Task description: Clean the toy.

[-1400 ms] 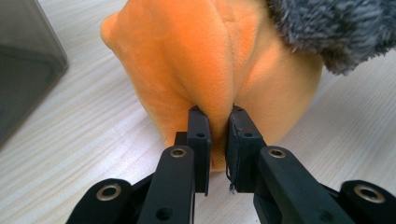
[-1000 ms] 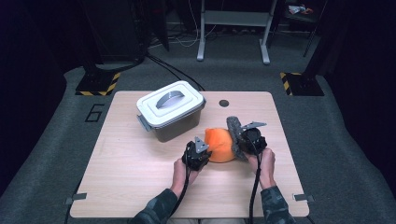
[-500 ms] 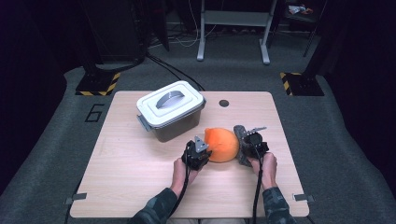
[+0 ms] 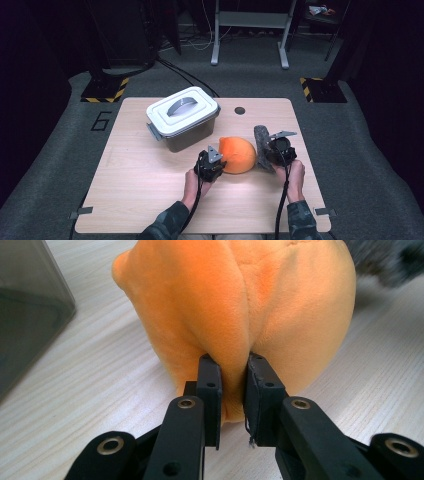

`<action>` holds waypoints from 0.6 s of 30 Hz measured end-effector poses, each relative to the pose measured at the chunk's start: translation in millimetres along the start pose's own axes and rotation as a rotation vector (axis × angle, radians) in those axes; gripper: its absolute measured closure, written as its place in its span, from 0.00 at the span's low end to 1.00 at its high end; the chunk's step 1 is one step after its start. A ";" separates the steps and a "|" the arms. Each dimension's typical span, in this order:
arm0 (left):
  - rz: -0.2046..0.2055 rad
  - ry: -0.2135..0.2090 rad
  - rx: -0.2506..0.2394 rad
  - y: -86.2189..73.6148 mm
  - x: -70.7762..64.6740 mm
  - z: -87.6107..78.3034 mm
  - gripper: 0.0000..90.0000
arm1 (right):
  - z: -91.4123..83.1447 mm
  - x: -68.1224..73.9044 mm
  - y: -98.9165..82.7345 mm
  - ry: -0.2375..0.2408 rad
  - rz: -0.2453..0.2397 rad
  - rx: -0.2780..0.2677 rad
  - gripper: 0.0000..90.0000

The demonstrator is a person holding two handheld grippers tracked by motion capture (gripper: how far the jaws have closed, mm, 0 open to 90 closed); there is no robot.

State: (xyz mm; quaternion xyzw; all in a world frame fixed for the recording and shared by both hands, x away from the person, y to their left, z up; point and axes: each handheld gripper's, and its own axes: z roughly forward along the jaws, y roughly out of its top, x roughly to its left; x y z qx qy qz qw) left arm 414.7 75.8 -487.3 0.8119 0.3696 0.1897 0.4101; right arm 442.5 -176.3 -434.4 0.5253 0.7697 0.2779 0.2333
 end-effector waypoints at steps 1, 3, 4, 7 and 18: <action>-0.002 -0.001 -0.002 -0.2 0.2 0.1 0.87 | -6.8 3.7 3.7 0.005 -0.007 -0.009 0.81; -0.002 0.000 -0.004 -0.2 0.5 0.3 0.87 | -16.4 13.2 10.5 0.020 -0.035 -0.038 0.81; -0.003 -0.001 -0.004 -0.3 0.5 0.2 0.87 | -19.9 18.3 13.3 0.039 -0.052 -0.043 0.81; -0.004 -0.005 -0.004 -0.3 1.1 0.2 0.87 | -17.8 35.6 18.8 0.084 -0.104 -0.044 0.81; -0.008 -0.006 -0.001 -0.6 2.8 0.7 0.85 | 6.7 42.9 15.3 0.092 -0.103 0.003 0.81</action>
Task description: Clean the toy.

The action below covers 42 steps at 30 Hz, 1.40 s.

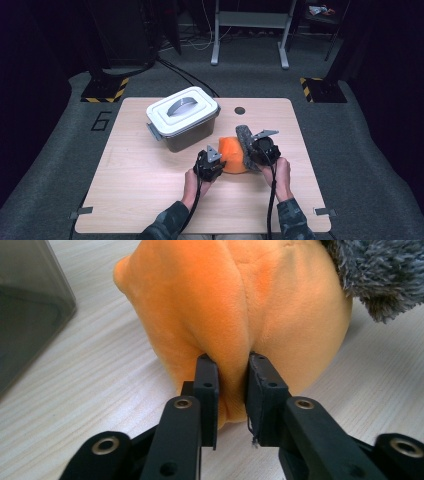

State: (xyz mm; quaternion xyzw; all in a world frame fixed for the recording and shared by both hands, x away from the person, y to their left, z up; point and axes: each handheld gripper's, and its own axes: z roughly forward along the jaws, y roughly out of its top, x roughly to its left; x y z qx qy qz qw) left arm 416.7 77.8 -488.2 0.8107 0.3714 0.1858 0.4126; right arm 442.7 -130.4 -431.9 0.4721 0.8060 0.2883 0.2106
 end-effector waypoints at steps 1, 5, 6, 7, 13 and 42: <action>-0.001 0.000 0.000 0.2 0.0 -0.1 0.83 | -0.1 0.1 -0.4 0.001 0.003 0.005 0.81; 0.004 0.000 0.009 1.2 1.9 0.6 0.76 | 2.5 -1.4 -1.4 -0.001 -0.003 0.002 0.81; 0.002 0.000 0.008 1.1 1.7 1.4 0.77 | 2.9 -1.9 -1.5 0.003 -0.004 -0.002 0.81; 0.010 0.002 0.012 1.2 1.7 1.4 0.80 | 2.9 -2.0 -1.3 0.004 -0.003 -0.003 0.81; 0.005 0.011 0.016 1.1 1.2 0.8 0.87 | -11.1 3.6 7.5 -0.007 0.001 -0.050 0.81; 0.017 0.009 0.000 2.6 -2.1 1.1 0.88 | 2.5 21.8 19.3 0.012 -0.057 -0.046 0.81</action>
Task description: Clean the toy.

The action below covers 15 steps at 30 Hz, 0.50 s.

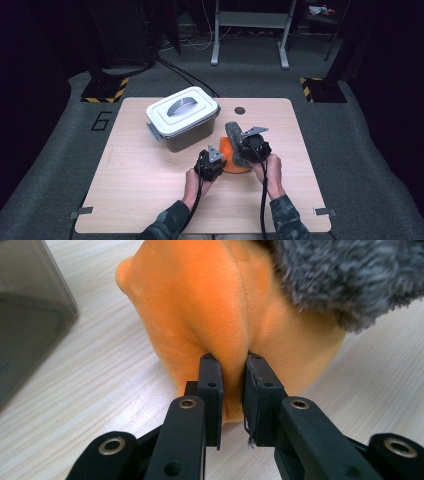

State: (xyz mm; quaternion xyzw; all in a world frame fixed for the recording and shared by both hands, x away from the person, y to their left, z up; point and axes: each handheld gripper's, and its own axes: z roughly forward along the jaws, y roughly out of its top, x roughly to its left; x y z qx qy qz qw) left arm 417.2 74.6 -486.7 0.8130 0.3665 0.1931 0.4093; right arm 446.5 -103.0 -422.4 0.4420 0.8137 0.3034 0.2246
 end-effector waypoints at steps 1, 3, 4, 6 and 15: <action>0.004 0.001 0.001 0.2 0.3 0.0 0.88 | -1.0 -1.2 -0.7 -0.007 0.005 0.006 0.81; 0.004 -0.002 0.003 0.3 1.1 0.1 0.88 | -2.3 -5.2 -3.1 -0.012 0.027 0.008 0.81; 0.005 -0.003 0.004 0.3 1.2 0.1 0.88 | -2.8 -8.5 -5.2 -0.017 0.029 0.007 0.81; 0.002 -0.004 0.008 0.1 0.8 -0.1 0.88 | -2.7 -13.8 -9.1 -0.015 0.048 0.005 0.81; 0.016 -0.004 0.028 0.5 2.7 0.6 0.88 | 3.0 -44.3 -30.2 -0.067 0.123 0.063 0.81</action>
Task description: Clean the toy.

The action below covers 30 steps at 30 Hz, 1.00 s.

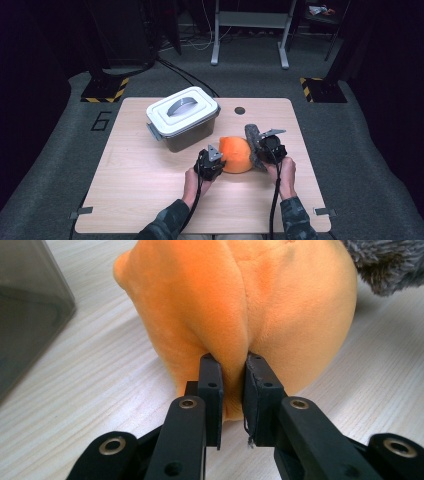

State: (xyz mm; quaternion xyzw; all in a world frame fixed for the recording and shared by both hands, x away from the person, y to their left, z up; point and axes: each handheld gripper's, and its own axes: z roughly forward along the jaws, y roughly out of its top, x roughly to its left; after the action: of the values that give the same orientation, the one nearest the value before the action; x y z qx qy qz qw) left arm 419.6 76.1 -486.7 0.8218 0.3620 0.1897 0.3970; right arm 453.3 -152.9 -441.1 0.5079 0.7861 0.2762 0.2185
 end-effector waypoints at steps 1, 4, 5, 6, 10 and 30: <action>-0.010 -0.002 -0.007 0.2 0.0 0.5 0.89 | 4.7 -3.5 -3.3 0.000 0.008 0.014 0.81; -0.006 0.000 -0.005 0.4 0.0 0.2 0.89 | 11.8 -8.4 -8.8 0.000 0.022 0.030 0.81; -0.010 0.001 -0.003 0.0 -0.1 0.3 0.89 | 14.5 -9.7 -10.6 -0.005 0.029 0.041 0.81; -0.017 0.002 -0.005 -0.4 0.0 0.7 0.89 | 18.3 -11.5 -12.7 -0.006 0.037 0.054 0.81; -0.021 0.002 0.001 -1.6 1.0 0.1 0.89 | 37.0 -15.9 -24.2 -0.001 0.069 0.118 0.81; -0.023 0.002 0.000 0.4 3.8 1.7 0.89 | -33.7 8.3 3.6 0.001 -0.017 -0.060 0.81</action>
State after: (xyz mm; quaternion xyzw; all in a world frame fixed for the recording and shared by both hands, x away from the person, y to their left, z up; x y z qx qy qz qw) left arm 423.3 77.9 -487.3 0.8174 0.3718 0.1862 0.3988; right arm 431.5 -151.2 -413.9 0.4945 0.7819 0.2980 0.2353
